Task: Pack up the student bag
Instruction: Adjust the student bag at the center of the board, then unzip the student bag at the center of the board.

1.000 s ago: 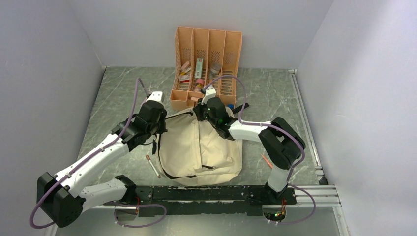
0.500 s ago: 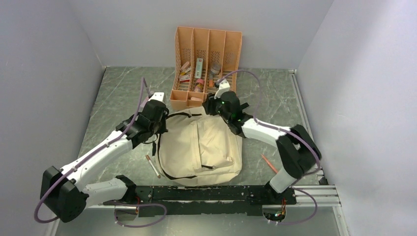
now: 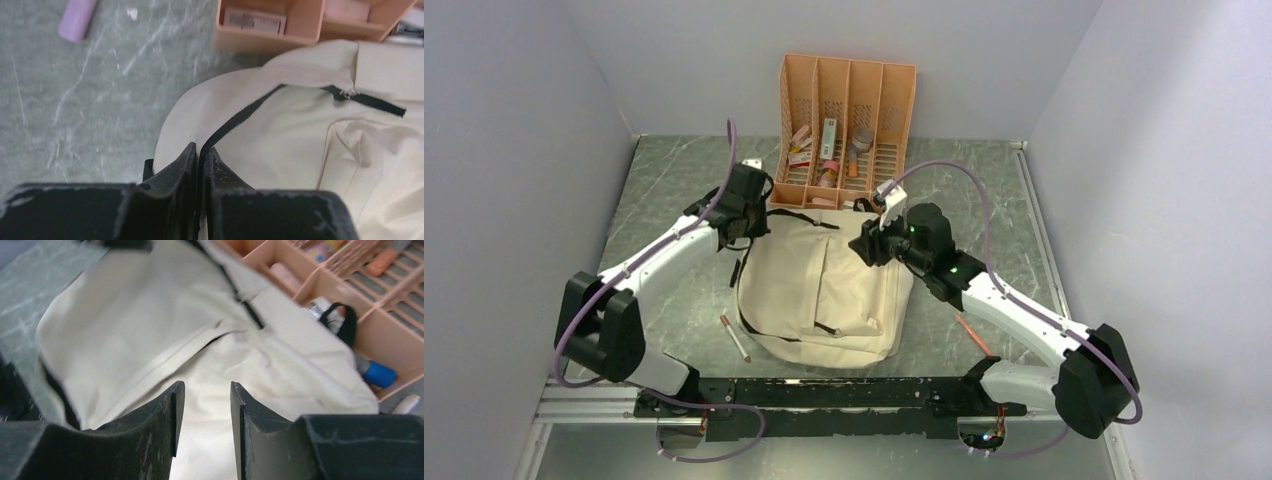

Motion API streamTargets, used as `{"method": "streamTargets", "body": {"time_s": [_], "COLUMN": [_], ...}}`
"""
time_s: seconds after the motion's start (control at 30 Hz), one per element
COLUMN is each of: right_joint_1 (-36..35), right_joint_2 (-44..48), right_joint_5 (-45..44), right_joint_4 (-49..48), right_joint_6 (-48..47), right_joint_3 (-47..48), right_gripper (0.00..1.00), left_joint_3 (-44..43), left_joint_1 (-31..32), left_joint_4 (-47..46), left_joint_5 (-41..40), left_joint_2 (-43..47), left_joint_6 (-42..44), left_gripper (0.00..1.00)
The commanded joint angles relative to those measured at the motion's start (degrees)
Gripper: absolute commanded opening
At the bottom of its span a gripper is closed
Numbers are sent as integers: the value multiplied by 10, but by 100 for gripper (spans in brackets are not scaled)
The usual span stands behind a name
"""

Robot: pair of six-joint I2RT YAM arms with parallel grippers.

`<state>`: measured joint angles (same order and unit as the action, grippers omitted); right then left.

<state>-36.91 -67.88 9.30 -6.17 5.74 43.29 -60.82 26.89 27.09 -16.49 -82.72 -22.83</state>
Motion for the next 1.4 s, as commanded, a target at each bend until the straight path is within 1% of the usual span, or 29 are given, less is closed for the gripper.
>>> {"method": "streamTargets", "body": {"time_s": [0.0, 0.1, 0.2, 0.27, 0.3, 0.43, 0.6, 0.73, 0.93, 1.03, 1.2, 1.27, 1.33, 1.37], "right_joint_1": [-23, -64, -107, -133, -148, -197, -214, -224, -237, -240, -240, -240, -240, -239], "right_joint_2": [28, 34, 15, -8, -20, -55, -90, -127, -174, -185, -184, -183, -179, -176], "right_joint_5": [96, 97, 105, 108, 108, 82, 66, 60, 36, 20, -12, -27, -45, -53], "right_joint_4": [102, 127, 149, 157, 158, 143, 94, 76, 68, 73, 74, 77, 79, 77], "right_joint_6": [-52, -82, -87, -79, -76, -69, -64, -69, -82, -82, -73, -69, -70, -71], "right_joint_3": [-9, -8, 4, 12, 14, 8, -2, 6, 11, 18, 23, 30, 36, 38], "right_gripper": [42, 45, 46, 46, 47, 47, 47, 48, 47, 41, 19, 8, 1, 0], "left_joint_3": [-66, -67, -44, -24, -17, 38, 116, 166, 218, 229, 251, 256, 259, 259], "left_joint_1": [-29, -32, -33, -33, -33, -33, -33, -31, -27, -24, -19, -16, -15, -14], "left_joint_4": [-45, -43, -51, -51, -49, -50, -85, -115, -172, -183, -192, -190, -185, -182], "left_joint_5": [28, 41, 61, 71, 75, 106, 154, 203, 258, 259, 247, 238, 228, 223], "left_joint_2": [-34, -35, -5, 24, 38, 111, 192, 213, 208, 199, 186, 179, 174, 172], "left_joint_6": [31, 33, 29, 23, 18, -15, -65, -93, -117, -122, -126, -127, -125, -125], "left_gripper": [21, 33, 47, 53, 55, 57, 57, 55, 54, 53, 52, 51, 51, 51]}}
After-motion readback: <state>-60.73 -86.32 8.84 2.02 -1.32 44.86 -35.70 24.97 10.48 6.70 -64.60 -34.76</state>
